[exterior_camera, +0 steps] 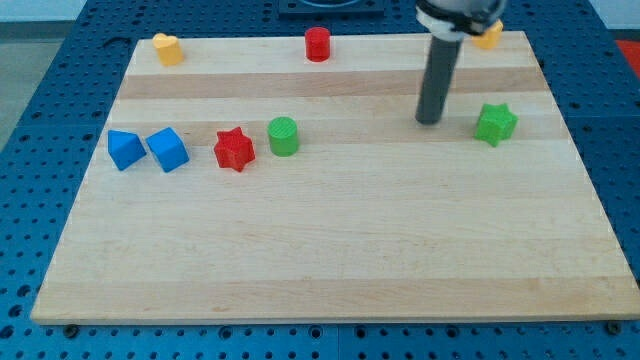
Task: Slide the green circle along with the red star towards down
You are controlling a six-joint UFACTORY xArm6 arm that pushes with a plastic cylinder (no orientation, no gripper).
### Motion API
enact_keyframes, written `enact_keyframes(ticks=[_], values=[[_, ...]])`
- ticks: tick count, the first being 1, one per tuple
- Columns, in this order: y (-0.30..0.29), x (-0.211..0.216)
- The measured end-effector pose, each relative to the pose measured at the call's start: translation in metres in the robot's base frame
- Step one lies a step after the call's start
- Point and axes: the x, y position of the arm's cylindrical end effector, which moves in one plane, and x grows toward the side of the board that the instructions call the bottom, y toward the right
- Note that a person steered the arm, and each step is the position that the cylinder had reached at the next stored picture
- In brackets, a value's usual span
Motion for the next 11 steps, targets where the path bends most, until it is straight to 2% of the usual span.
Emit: enact_keyframes(ticks=[1, 2, 4, 6, 7, 9, 10, 11], values=[[-0.054, -0.019], [-0.100, -0.004], [-0.165, 0.058], [-0.171, 0.024], [-0.196, 0.035], [-0.244, 0.113], [-0.239, 0.114], [-0.205, 0.098]])
